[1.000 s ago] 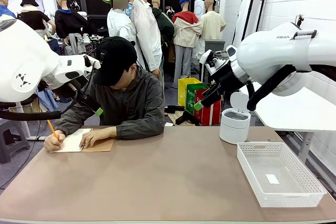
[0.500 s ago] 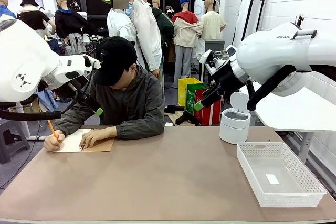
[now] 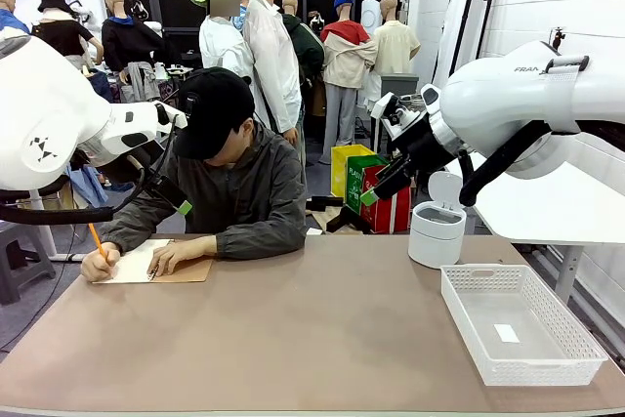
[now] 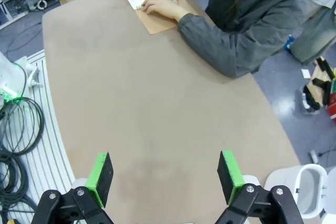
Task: Sort the paper based on its condition.
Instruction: If a person hands you a paper, place it in the Organizing basket , and if it's crumpled, put it in the Trash can.
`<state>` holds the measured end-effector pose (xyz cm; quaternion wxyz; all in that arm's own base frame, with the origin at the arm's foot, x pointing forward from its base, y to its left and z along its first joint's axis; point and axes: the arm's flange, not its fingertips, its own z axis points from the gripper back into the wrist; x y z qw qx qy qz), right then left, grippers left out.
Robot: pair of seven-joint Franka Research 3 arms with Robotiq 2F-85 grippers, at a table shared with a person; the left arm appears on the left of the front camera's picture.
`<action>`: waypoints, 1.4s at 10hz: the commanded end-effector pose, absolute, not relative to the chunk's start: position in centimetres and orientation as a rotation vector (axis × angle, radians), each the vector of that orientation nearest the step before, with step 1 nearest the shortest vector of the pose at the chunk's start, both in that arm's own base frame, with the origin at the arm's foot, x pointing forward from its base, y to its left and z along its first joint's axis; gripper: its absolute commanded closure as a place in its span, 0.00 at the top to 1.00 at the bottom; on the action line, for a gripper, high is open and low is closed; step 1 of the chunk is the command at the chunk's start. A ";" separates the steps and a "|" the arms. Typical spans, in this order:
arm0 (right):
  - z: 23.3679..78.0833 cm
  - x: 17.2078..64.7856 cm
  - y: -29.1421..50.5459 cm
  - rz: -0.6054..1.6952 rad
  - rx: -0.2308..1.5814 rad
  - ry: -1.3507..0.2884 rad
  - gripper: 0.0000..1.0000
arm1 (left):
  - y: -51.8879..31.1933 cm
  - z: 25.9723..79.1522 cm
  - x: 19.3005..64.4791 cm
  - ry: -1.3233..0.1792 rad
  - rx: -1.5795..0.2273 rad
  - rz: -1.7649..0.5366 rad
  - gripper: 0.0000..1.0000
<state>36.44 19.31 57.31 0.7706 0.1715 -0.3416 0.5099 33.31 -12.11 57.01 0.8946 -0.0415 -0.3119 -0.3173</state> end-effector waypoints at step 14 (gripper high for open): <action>57.4 36.4 19.3 1.105 0.370 -0.740 1.00 | -12.0 57.0 33.3 -0.645 -0.085 -0.657 1.00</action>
